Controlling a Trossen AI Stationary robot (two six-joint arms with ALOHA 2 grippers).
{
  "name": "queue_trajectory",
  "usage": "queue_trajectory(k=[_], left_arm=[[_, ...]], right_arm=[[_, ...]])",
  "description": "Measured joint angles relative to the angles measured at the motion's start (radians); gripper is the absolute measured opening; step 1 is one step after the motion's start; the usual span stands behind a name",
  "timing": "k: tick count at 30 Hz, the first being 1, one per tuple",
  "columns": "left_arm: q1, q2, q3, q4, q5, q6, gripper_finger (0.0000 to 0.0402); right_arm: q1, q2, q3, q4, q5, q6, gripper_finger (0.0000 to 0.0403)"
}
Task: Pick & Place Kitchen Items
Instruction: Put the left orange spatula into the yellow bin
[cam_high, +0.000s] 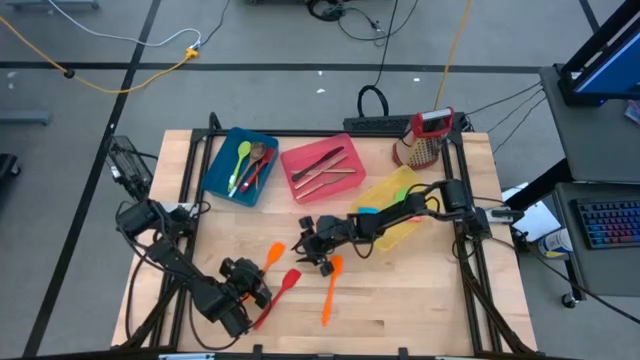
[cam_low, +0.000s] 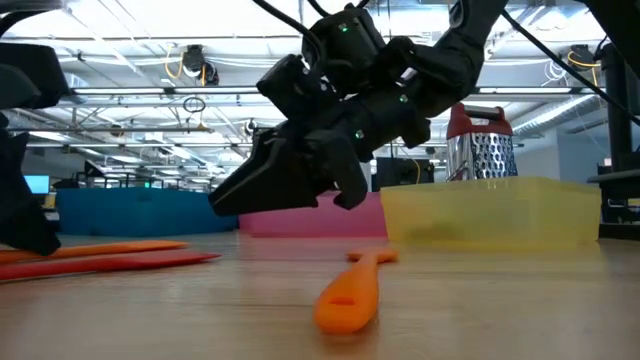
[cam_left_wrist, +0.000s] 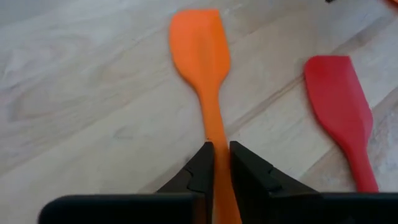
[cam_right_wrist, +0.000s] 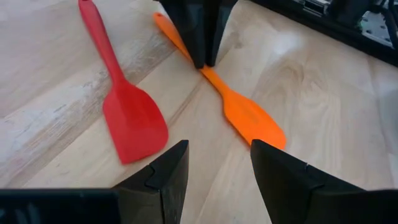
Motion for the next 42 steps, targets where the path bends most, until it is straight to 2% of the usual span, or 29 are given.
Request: queue_trajectory(k=[9, 13, 21, 25, 30, 34, 37, 42], left_arm=[[-0.058, -0.002, 0.001, 0.041, 0.036, -0.066, 0.011], [-0.099, -0.002, 0.003, 0.081, 0.078, -0.094, 0.012], [-0.149, -0.002, 0.006, 0.08, 0.113, -0.086, 0.0112], [-0.149, -0.006, 0.007, 0.07, 0.183, -0.034, 0.0111], [-0.147, -0.006, 0.008, 0.038, 0.18, -0.014, 0.0108], [-0.12, -0.009, 0.01, 0.023, 0.205, 0.083, 0.0076], [-0.106, -0.01, 0.01, 0.018, 0.195, 0.105, 0.0047], [-0.089, -0.01, 0.01, 0.022, 0.184, 0.113, 0.0046]], right_arm=[[0.0, 0.0, 0.0, -0.003, -0.003, 0.001, 0.0166], [0.0, 0.0, 0.0, -0.004, -0.003, 0.0, 0.0166], [0.0, 0.0, 0.0, -0.003, -0.003, -0.001, 0.0166], [0.0, 0.0, 0.0, 0.007, -0.003, 0.0, 0.0166], [0.0, 0.0, 0.0, 0.048, -0.004, -0.005, 0.0166], [0.0, 0.0, 0.0, 0.098, -0.007, -0.008, 0.0166], [0.0, -0.001, 0.0, 0.102, -0.058, -0.051, 0.0166], [0.0, -0.001, 0.0, 0.06, -0.139, -0.077, 0.0166]])
